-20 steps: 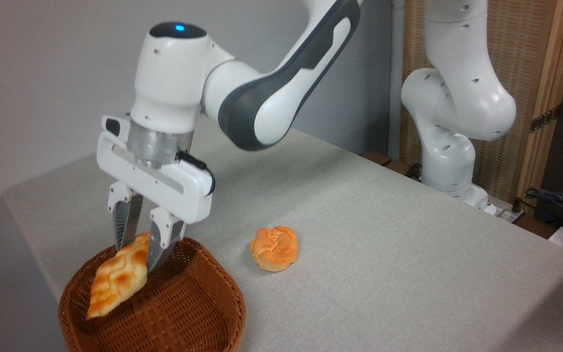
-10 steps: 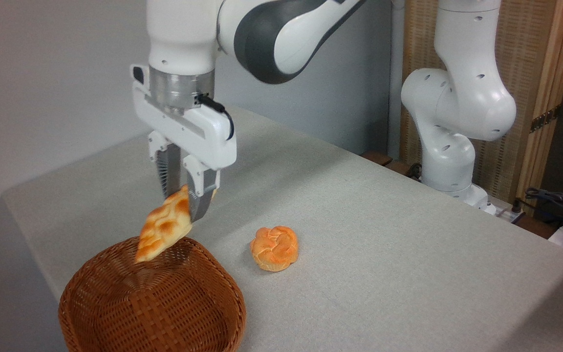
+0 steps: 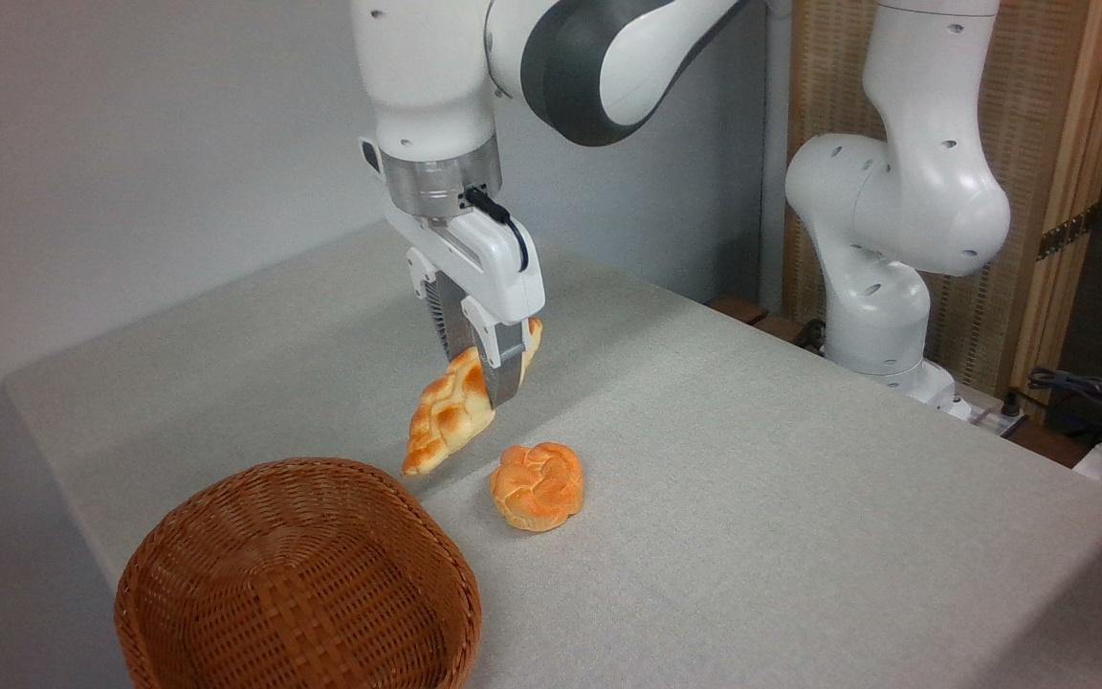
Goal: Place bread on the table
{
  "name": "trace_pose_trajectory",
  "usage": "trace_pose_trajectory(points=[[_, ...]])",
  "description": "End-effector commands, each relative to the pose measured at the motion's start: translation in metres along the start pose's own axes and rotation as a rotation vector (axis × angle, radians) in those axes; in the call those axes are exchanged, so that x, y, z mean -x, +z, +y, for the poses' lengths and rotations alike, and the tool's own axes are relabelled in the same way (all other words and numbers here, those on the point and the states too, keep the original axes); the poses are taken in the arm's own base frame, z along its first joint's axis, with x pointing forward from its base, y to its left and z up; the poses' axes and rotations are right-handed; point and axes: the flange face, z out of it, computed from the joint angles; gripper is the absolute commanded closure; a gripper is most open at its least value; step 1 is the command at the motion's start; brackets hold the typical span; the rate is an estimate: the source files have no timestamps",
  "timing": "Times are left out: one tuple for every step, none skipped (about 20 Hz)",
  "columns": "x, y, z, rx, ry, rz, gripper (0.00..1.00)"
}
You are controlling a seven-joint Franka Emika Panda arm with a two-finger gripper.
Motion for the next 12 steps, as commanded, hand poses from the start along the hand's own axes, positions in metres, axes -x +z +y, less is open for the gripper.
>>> trace_pose_trajectory(points=[[0.0016, 0.0042, 0.0059, -0.003, 0.025, -0.008, 0.00], [0.0018, 0.0055, 0.0048, -0.001, 0.023, -0.010, 0.00], [0.0012, 0.0063, 0.0043, 0.001, 0.022, -0.010, 0.00], [0.0004, 0.0057, 0.0034, -0.005, 0.022, -0.007, 0.00], [0.0000, 0.0053, 0.0031, -0.008, 0.024, -0.003, 0.00], [-0.0008, 0.0036, 0.0028, -0.011, 0.022, 0.002, 0.00], [-0.0016, 0.0045, 0.0020, -0.012, 0.021, 0.005, 0.00], [-0.0026, 0.0068, 0.0003, -0.014, 0.021, 0.005, 0.00], [-0.0031, 0.0073, -0.0001, -0.014, 0.020, 0.007, 0.00], [-0.0035, 0.0063, -0.0004, -0.018, 0.021, 0.011, 0.00], [-0.0043, 0.0047, -0.0005, -0.018, 0.018, 0.016, 0.00], [-0.0052, 0.0041, -0.0012, -0.023, 0.018, 0.021, 0.00]])
